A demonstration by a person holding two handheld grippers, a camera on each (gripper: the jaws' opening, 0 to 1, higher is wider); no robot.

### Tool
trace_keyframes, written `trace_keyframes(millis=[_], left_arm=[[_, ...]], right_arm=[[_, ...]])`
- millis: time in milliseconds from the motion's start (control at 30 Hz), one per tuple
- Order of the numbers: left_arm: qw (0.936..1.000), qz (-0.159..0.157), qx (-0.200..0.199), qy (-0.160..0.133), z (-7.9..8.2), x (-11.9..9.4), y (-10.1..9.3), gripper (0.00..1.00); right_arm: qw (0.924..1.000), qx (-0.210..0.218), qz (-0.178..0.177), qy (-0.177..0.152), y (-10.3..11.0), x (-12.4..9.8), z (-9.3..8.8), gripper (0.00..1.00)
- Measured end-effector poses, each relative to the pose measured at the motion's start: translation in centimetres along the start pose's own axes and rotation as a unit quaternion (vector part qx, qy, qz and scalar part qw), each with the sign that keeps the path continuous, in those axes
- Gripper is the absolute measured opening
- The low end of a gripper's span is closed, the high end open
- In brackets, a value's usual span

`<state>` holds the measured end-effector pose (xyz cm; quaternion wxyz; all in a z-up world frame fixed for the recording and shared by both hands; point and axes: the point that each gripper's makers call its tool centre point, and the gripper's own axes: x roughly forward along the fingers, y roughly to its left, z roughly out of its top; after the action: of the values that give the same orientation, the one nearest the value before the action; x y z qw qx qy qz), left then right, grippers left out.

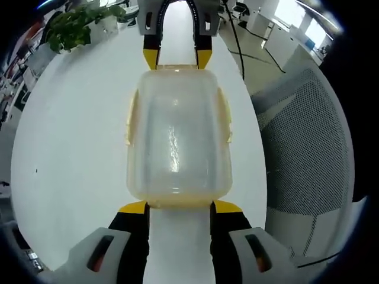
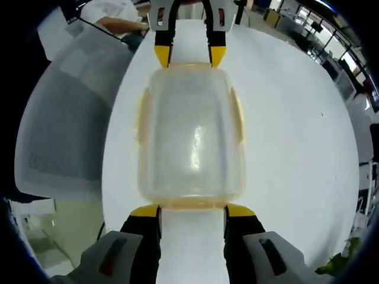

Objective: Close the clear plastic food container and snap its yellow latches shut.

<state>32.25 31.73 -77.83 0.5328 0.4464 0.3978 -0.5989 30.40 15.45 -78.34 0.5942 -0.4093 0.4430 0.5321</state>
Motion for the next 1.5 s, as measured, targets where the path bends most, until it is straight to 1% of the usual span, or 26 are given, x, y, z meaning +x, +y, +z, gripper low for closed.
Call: trace_keyframes(millis=[67,133,233,300,400,633,733,767,800,967,1033,1133,1167,1200,1267,1333,1400,1433,1500], left_arm=[[1.0000,-0.003,-0.008,0.004,0.0,0.0,-0.1,0.40],[1.0000,-0.003,-0.004,0.008,-0.1,0.0,0.0,0.40],[0.9999,-0.004,-0.012,0.008,-0.2,-0.1,0.0,0.40],[0.9998,-0.003,-0.014,0.010,-0.4,-0.1,-0.1,0.40],[0.9998,0.004,-0.008,0.015,-0.6,0.1,-0.1,0.38],[0.9998,0.006,-0.013,0.016,-0.6,0.2,0.0,0.40],[0.9997,0.003,-0.022,0.010,-0.5,0.1,0.0,0.41],[0.9994,-0.001,-0.035,0.002,-0.2,0.1,-0.1,0.42],[0.9989,-0.002,-0.046,0.004,-0.4,0.1,-0.1,0.43],[0.9986,0.003,-0.054,-0.002,-0.5,-0.1,0.1,0.44],[0.9984,0.002,-0.057,-0.001,-0.6,-0.1,0.0,0.44],[0.9984,0.001,-0.057,0.006,-1.1,-0.4,-0.2,0.43],[0.9983,0.000,-0.058,0.007,-1.3,-0.5,-0.2,0.43],[0.9982,0.001,-0.060,0.007,-1.5,-0.7,-0.2,0.44],[0.9980,0.002,-0.063,0.007,-1.6,-0.9,-0.1,0.44],[0.9971,0.007,-0.075,0.001,-1.6,-1.2,0.1,0.44],[0.9960,0.011,-0.088,-0.007,-1.5,-1.4,0.2,0.44],[0.9943,0.016,-0.105,-0.010,-1.5,-1.6,0.4,0.42],[0.9933,0.012,-0.115,-0.012,-1.5,-1.7,0.3,0.39]], right_arm=[[1.0000,0.003,0.003,-0.006,0.1,0.0,0.1,0.40],[1.0000,0.003,0.006,-0.006,0.2,0.0,0.2,0.40],[0.9999,-0.011,-0.001,0.005,0.0,0.0,-0.2,0.40],[0.9999,-0.010,-0.003,0.013,0.0,0.3,-0.7,0.43],[0.9999,0.000,-0.001,0.010,0.1,0.4,-0.9,0.42],[0.9999,0.015,-0.005,0.004,-0.1,0.0,-1.2,0.42],[0.9994,0.035,0.001,-0.008,0.1,-0.1,-0.9,0.43],[0.9993,0.037,-0.002,-0.010,0.0,-0.1,-0.8,0.43],[0.9992,0.039,-0.002,-0.011,0.0,-0.1,-0.9,0.43],[0.9978,0.064,0.008,-0.019,0.4,-0.3,-0.8,0.41],[0.9969,0.073,0.012,-0.025,0.6,-0.6,-0.5,0.39],[0.9941,0.099,0.018,-0.040,0.7,-1.0,0.0,0.39],[0.9935,0.104,0.018,-0.043,0.7,-1.1,0.1,0.39],[0.9916,0.120,0.019,-0.045,0.6,-1.3,0.1,0.39],[0.9901,0.130,0.018,-0.049,0.4,-1.4,0.1,0.40],[0.9890,0.138,0.016,-0.050,0.4,-1.5,0.0,0.40],[0.9853,0.161,0.018,-0.056,0.4,-1.7,0.2,0.40],[0.9839,0.167,0.017,-0.060,0.3,-1.8,0.3,0.40],[0.9819,0.179,0.013,-0.061,0.1,-2.0,0.4,0.40]])
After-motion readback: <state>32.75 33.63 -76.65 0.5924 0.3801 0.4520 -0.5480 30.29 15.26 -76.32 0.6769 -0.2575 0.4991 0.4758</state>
